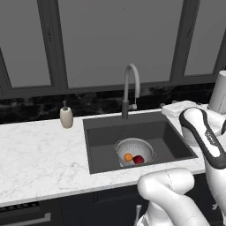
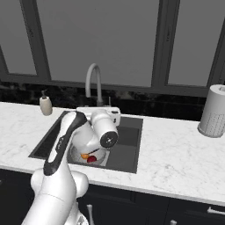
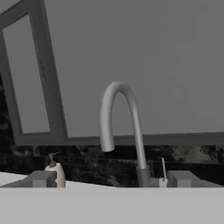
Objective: Put the colander in the sink, put the tangerine, pear in the colander, and turn on the sink faucet and pour water over the colander.
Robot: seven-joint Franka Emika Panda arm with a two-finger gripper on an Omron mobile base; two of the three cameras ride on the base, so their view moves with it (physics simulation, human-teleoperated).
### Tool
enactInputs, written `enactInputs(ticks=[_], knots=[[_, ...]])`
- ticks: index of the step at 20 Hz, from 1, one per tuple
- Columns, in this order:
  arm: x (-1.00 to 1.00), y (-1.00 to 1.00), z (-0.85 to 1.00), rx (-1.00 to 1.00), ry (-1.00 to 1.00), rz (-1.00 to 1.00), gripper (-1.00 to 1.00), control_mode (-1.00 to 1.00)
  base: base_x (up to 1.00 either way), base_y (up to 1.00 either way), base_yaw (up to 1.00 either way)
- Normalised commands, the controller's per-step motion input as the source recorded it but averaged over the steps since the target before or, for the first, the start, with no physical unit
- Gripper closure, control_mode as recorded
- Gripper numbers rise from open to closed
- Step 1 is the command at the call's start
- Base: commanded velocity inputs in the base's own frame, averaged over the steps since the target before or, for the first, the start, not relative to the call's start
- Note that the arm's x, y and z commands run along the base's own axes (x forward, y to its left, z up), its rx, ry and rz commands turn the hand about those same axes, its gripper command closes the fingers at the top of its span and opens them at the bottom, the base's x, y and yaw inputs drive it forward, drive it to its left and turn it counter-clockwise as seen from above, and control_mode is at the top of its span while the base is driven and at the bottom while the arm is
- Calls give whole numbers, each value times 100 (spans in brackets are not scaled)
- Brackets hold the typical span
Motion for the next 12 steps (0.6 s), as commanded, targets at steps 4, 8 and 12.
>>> enactInputs(ticks=[4,8,12], knots=[[63,0,-23,0,0,6,-100,-100,0,0,0],[62,-3,-25,0,0,9,-100,-100,0,0,0],[50,-8,-21,0,0,11,-100,-100,0,0,0]])
